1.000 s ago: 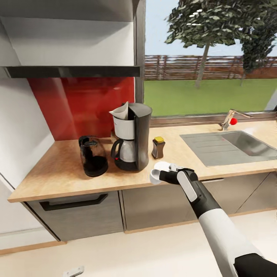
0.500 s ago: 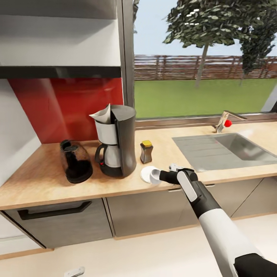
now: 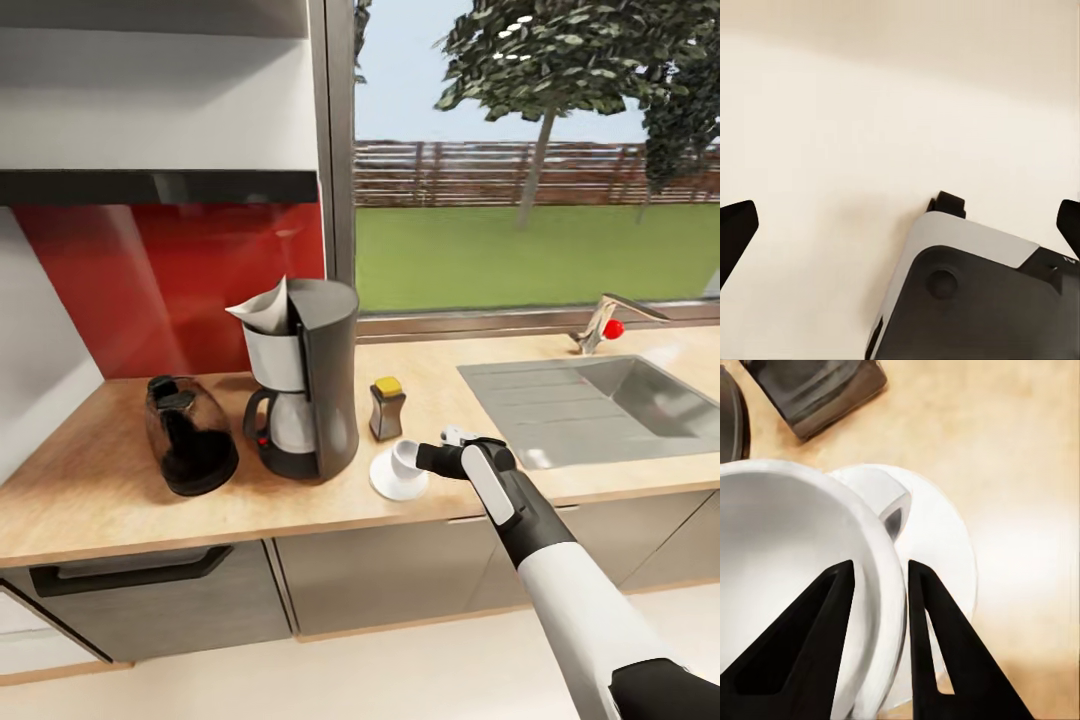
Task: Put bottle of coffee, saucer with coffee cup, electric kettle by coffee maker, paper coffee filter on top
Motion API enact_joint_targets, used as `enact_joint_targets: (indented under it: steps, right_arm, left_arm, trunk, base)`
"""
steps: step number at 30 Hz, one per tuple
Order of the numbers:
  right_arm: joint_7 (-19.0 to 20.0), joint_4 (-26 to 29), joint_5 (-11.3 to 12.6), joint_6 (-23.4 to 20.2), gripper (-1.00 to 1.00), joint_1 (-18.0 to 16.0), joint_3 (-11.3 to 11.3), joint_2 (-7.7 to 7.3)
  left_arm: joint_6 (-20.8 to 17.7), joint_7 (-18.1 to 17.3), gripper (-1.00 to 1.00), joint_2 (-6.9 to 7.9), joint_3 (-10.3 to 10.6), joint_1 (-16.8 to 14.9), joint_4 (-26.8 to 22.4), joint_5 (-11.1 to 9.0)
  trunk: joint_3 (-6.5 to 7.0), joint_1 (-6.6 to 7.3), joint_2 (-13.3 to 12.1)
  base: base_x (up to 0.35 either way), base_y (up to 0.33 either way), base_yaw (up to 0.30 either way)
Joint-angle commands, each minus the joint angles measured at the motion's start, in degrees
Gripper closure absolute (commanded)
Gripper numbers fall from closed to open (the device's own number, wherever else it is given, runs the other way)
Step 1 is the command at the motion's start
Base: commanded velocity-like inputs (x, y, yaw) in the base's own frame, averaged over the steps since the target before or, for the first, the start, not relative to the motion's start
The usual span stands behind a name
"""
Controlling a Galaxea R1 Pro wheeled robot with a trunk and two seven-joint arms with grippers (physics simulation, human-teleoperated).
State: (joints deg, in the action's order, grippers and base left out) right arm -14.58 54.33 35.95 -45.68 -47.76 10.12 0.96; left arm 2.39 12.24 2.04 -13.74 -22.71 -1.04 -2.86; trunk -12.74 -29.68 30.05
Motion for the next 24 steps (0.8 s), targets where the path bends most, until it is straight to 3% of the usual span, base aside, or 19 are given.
enact_joint_targets:
  steps: [1,19,24]
  right_arm:
    - [-0.5,0.0,0.7,0.0,1.0,-0.1,0.1,-0.04]
    - [-0.6,-0.1,0.6,-0.1,1.0,-0.1,0.1,-0.08]
    - [-0.6,0.0,0.6,-0.1,1.0,-0.1,0.1,-0.08]
  left_arm:
    - [0.2,0.1,-1.0,-0.01,-0.1,-0.1,0.1,-0.3]
    - [-1.7,0.1,-1.0,-0.11,-0.1,-0.1,0.1,-0.3]
    - [-1.7,0.1,-1.0,-0.11,-0.1,-0.1,0.1,-0.3]
  trunk:
    - [-0.09,-0.05,0.1]
    - [-0.09,-0.05,0.1]
    - [-1.31,-1.15,2.1]
  base:
    - [0.174,0.0,0.002]
    - [0.053,0.0,0.0]
    - [0.0,0.0,0.0]
